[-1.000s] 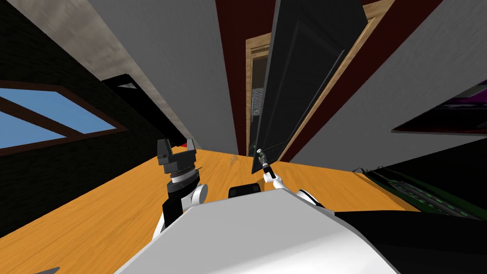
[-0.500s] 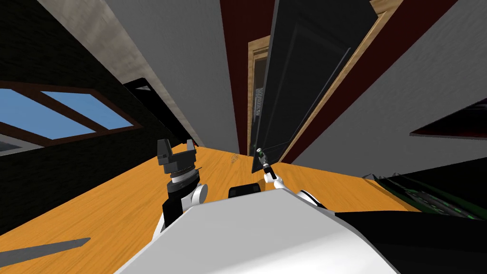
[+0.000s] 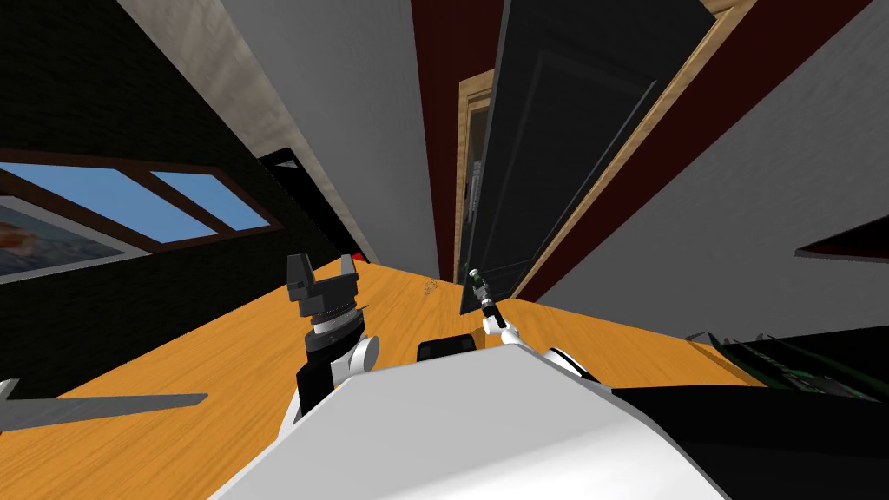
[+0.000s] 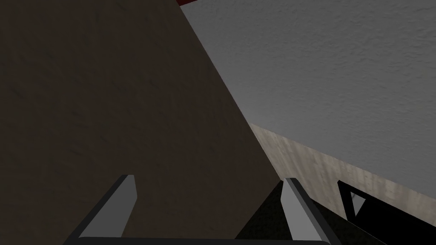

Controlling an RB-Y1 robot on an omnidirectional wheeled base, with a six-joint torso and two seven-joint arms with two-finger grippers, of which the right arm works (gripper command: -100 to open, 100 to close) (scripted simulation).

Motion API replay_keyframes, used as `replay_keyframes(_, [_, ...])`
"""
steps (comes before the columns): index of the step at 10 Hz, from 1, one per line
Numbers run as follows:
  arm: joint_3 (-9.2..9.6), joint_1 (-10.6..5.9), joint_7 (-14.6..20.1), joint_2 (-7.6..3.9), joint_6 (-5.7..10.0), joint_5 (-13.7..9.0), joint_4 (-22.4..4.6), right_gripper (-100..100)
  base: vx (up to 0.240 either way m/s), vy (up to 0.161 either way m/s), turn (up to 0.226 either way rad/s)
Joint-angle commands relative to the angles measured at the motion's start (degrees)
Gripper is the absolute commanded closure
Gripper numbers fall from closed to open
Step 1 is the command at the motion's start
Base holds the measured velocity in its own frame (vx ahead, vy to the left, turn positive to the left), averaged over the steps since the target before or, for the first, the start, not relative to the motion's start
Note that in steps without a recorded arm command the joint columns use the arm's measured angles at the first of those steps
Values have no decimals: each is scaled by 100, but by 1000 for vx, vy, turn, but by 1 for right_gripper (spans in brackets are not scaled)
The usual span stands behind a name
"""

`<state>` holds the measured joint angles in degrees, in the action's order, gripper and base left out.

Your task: Pull the door open

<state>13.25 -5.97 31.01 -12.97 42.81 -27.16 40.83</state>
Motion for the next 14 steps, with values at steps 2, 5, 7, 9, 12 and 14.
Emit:
replay_keyframes(2, [79, 34, 358, -45, 51, -173, 46, -100, -76, -51, 138])
replay_keyframes(5, [189, 76, 814, -108, 125, -401, 88, -100, -66, -48, 125])
replay_keyframes(7, [298, 119, 1181, -170, 200, -630, 129, -100, -78, -44, 157])
replay_keyframes(9, [351, 139, 1484, -200, 237, -741, 150, -100, -62, -45, 99])
replay_keyframes(12, [456, 180, 1932, -260, 308, -960, 190, -100, -66, -44, 116])
replay_keyframes(14, [506, 200, 2176, -289, 343, -1064, 209, -100, -45, -30, 96])
